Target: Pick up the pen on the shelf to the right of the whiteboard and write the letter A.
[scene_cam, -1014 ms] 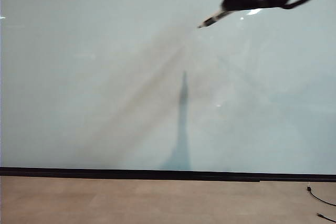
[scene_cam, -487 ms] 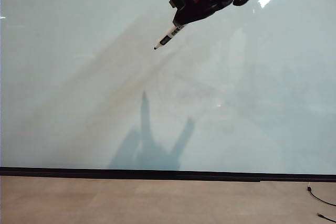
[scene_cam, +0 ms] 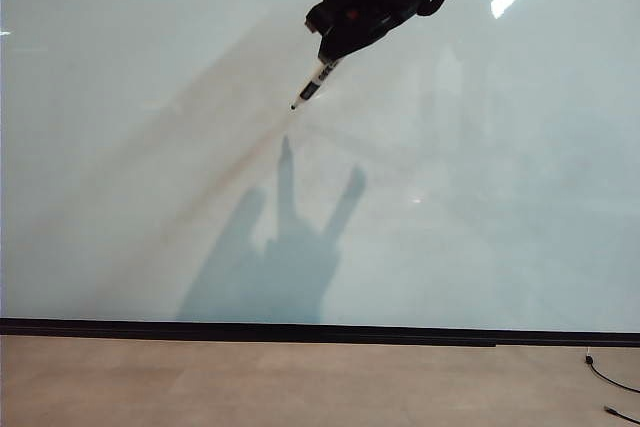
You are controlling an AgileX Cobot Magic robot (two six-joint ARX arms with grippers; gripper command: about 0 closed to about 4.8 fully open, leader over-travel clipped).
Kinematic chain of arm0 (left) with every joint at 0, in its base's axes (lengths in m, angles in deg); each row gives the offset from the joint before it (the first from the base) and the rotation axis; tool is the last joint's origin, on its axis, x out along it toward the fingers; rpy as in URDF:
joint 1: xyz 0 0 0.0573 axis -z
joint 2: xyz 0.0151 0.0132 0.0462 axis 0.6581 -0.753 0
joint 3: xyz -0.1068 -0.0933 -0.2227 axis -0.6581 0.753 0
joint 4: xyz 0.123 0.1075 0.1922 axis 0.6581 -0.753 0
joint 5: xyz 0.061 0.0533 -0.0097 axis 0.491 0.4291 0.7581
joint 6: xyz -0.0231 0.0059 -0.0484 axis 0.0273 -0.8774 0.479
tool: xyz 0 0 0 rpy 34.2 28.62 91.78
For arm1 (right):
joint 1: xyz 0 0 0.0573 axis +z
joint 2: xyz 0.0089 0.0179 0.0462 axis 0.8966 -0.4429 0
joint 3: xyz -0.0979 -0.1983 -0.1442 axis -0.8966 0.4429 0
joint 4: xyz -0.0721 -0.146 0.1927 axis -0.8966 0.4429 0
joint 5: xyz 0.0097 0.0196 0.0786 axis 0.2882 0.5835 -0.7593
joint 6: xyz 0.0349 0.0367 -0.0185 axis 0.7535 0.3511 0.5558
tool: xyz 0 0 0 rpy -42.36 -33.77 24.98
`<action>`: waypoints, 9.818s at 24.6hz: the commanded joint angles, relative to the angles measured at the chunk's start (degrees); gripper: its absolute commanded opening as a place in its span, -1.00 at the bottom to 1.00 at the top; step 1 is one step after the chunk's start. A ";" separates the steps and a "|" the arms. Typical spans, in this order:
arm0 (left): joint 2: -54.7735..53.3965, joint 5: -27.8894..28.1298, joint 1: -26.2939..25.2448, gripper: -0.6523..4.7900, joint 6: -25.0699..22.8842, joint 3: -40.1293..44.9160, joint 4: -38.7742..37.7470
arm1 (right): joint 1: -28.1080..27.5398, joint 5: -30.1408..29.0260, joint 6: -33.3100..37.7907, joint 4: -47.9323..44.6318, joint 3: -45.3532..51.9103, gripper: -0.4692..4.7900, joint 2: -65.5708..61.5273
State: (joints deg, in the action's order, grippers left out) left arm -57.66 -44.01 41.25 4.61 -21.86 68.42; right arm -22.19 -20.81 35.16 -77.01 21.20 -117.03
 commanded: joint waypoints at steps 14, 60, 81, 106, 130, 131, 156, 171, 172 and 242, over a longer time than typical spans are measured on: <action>-0.02 -0.02 0.00 -0.78 -0.24 -0.13 0.46 | -0.61 1.79 0.50 0.00 -0.92 -0.84 -1.60; -0.02 -0.02 0.00 -0.78 -0.24 -0.13 0.46 | -1.81 7.91 -0.15 -3.10 -0.94 -0.84 2.25; -0.02 -0.02 0.00 -0.78 -0.24 -0.13 0.48 | -1.81 10.38 -1.62 -2.21 -0.92 -0.84 8.37; -0.02 -0.04 0.00 -0.78 -0.24 -0.13 0.48 | -1.88 0.68 36.02 -54.27 26.40 -0.84 7.96; -0.02 -0.02 0.00 -0.78 -0.22 -0.13 0.48 | -5.97 -0.48 41.75 -56.04 26.38 -0.84 3.30; -0.02 -0.04 0.00 -0.78 -0.22 -0.13 0.48 | -5.97 -0.48 41.77 -56.08 26.29 -0.84 3.04; -0.02 -0.02 0.02 -0.78 -0.24 -0.13 0.48 | -5.29 4.57 43.30 -51.49 24.20 -0.84 2.10; -0.02 -0.02 0.00 -0.78 -0.24 -0.13 0.48 | -5.18 6.64 43.28 -49.88 24.41 -0.84 2.12; -0.02 -0.02 0.00 -0.78 -0.24 -0.13 0.48 | -5.18 7.04 43.28 -49.75 24.41 -0.84 2.12; -0.02 -0.02 0.00 -0.78 -0.24 -0.13 0.46 | -5.18 12.96 43.34 -41.79 27.30 -0.84 3.72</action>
State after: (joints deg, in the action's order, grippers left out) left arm -57.66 -44.01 41.25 4.61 -21.86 68.42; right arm -27.09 -10.06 78.20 -118.80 48.61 -113.56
